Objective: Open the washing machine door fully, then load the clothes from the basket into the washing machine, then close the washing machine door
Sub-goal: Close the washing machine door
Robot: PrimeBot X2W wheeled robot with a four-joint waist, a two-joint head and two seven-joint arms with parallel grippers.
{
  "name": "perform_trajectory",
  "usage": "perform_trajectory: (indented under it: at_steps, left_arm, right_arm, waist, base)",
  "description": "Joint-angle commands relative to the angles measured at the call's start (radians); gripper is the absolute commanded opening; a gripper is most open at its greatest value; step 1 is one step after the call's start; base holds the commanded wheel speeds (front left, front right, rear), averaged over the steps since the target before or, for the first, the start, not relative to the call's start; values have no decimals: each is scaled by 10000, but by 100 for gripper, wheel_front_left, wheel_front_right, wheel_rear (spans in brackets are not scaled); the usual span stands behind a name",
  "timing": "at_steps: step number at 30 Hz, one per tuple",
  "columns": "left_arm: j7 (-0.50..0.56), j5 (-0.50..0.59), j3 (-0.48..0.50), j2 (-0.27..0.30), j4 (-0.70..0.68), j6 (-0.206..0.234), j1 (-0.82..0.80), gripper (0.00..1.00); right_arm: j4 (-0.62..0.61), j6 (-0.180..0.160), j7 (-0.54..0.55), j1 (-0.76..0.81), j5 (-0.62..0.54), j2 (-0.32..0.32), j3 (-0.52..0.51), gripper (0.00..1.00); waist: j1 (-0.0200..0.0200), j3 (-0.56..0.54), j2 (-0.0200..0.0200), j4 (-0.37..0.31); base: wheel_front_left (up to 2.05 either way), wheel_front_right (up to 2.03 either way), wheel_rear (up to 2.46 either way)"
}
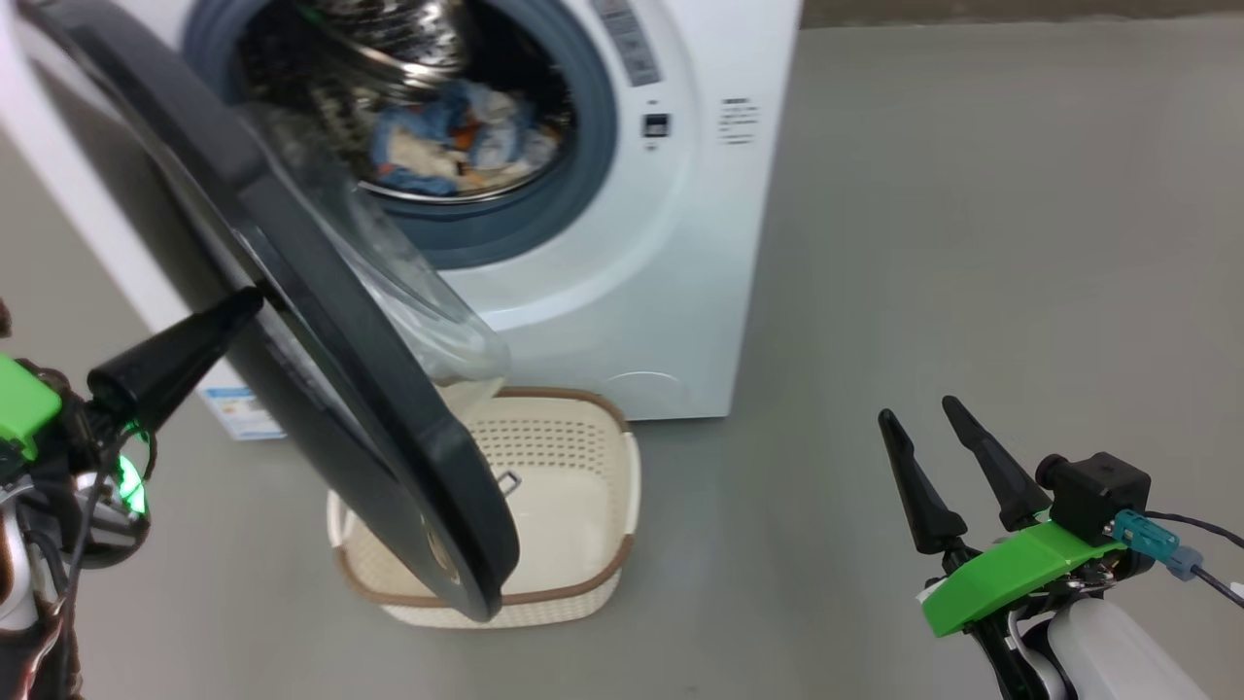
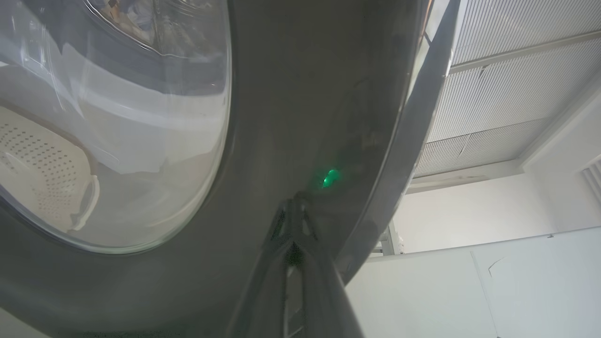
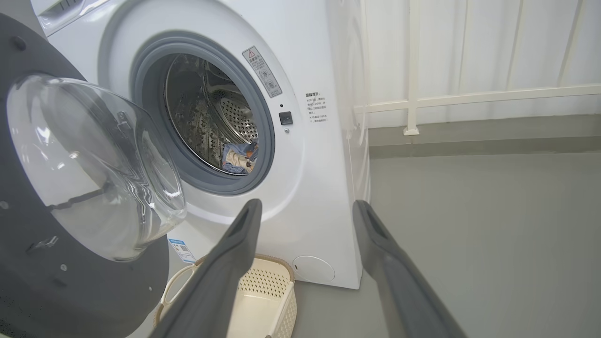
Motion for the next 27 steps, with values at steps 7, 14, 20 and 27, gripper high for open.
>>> perform_trajectory:
  at_steps: [7,14,20,27]
  left_arm:
    - [-727,237,461,2,-39,258,-777,0]
    - [-1326,473,507,-168,258,141,-1135,0]
    - [-1432,490,466,-269,327,36,-1232,0]
    - [-1463,439,446,-359,311,-77,-1319,0]
  right_arm:
    - [-309,44,-122,-17,-36,77,76,100]
    - [-343,44,-122,-39,-66,151,47,100]
    - [-338,44,-122,-35,-92,134,-44,100]
    - [-308,44,-122,-44,-114,143,-61,100]
  waist:
    - [0,276,0,-1592]
    - [0,387,0,-2050]
    - [0,389,0,-1977]
    - [0,338,0,-1634]
  base:
    - [0,0,0]
    - [0,0,0]
    - [0,0,0]
    - [0,0,0]
